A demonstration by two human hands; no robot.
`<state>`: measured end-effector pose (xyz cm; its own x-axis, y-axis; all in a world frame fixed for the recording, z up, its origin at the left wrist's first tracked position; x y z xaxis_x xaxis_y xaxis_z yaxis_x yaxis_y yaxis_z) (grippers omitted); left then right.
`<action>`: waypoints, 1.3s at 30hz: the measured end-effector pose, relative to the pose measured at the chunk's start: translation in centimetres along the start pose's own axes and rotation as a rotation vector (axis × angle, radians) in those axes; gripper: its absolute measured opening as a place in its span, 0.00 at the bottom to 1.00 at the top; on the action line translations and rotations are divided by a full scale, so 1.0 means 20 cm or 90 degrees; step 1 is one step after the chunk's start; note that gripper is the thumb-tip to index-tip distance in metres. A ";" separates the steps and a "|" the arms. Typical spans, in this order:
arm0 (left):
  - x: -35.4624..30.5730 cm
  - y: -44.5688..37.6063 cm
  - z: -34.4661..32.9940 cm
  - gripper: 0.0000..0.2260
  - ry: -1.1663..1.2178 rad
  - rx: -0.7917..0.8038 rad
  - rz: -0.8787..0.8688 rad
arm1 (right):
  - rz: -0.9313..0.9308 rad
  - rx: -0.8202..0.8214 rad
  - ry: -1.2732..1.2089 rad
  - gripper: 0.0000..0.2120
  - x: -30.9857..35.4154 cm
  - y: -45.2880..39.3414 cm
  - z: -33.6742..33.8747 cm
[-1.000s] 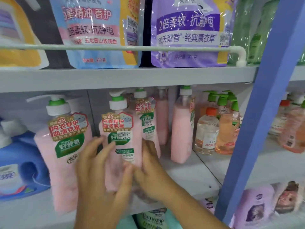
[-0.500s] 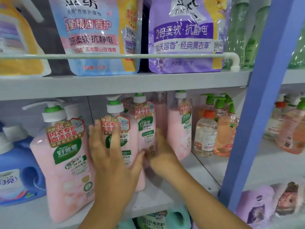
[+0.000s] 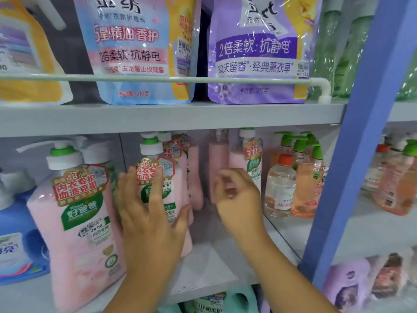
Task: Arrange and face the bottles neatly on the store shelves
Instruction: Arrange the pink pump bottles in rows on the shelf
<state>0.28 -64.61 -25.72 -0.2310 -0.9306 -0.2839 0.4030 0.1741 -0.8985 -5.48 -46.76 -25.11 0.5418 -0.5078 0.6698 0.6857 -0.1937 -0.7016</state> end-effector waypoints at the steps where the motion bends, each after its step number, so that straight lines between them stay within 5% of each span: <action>1: 0.00 0.00 0.00 0.42 -0.003 -0.008 -0.001 | -0.003 -0.099 0.000 0.13 -0.03 -0.01 0.09; 2: -0.01 0.00 -0.01 0.41 0.006 -0.017 -0.001 | -0.039 -0.135 0.007 0.20 -0.08 -0.02 0.15; 4: -0.07 0.03 -0.01 0.34 0.078 -0.037 -0.027 | -0.172 -0.068 -0.004 0.39 -0.23 -0.09 0.13; 6: -0.18 0.08 0.00 0.24 0.187 -0.028 -0.104 | -0.257 -0.007 -0.052 0.47 -0.33 -0.13 0.06; 10: -0.30 0.13 -0.11 0.18 0.306 0.106 -0.121 | -0.284 0.020 -0.024 0.38 -0.39 -0.14 0.05; 13: -0.27 0.11 -0.26 0.30 0.344 0.269 0.091 | -0.246 0.088 0.000 0.36 -0.29 -0.07 0.06; 16: -0.30 0.13 -0.36 0.40 0.389 0.363 0.182 | -0.258 0.216 -0.056 0.26 -0.17 0.02 0.07; 18: -0.29 0.14 -0.36 0.41 0.413 0.331 0.236 | -0.301 0.300 -0.038 0.17 -0.11 0.01 0.10; 19: -0.27 0.14 -0.34 0.40 0.418 0.308 0.258 | -0.336 0.285 -0.068 0.22 -0.13 -0.01 0.11; 21: -0.26 0.17 -0.31 0.39 0.423 0.274 0.268 | -0.420 0.171 -0.142 0.30 -0.19 -0.08 0.12; 24: -0.27 0.24 -0.20 0.40 0.432 0.234 0.253 | -0.424 0.030 -0.145 0.22 -0.28 -0.19 0.03; 27: -0.26 0.29 -0.14 0.42 0.440 0.231 0.245 | -0.416 0.073 -0.167 0.34 -0.30 -0.27 -0.09; 31: -0.24 0.28 -0.13 0.43 0.417 0.243 0.233 | -0.377 0.150 -0.112 0.32 -0.25 -0.34 -0.16; 35: -0.22 0.27 -0.13 0.45 0.401 0.265 0.248 | -0.380 0.081 -0.220 0.54 -0.20 -0.30 -0.17; 39: -0.20 0.27 -0.13 0.45 0.439 0.284 0.258 | -0.384 0.107 -0.182 0.33 -0.27 -0.28 -0.15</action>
<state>1.11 -59.10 -30.38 -0.4168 -0.4018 -0.8154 0.8402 0.1720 -0.5143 -13.62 -45.39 -25.52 0.1333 -0.1057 0.9854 0.9611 -0.2288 -0.1545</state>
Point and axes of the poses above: each hand's wrist, its own y-axis away from the middle knuckle, its own z-axis out of the back of the hand, x = y × z, the point moved 5 cm from there along -y, towards the middle knuckle, and after that the axes turned 2 degrees about z, right-handed, at the moved point
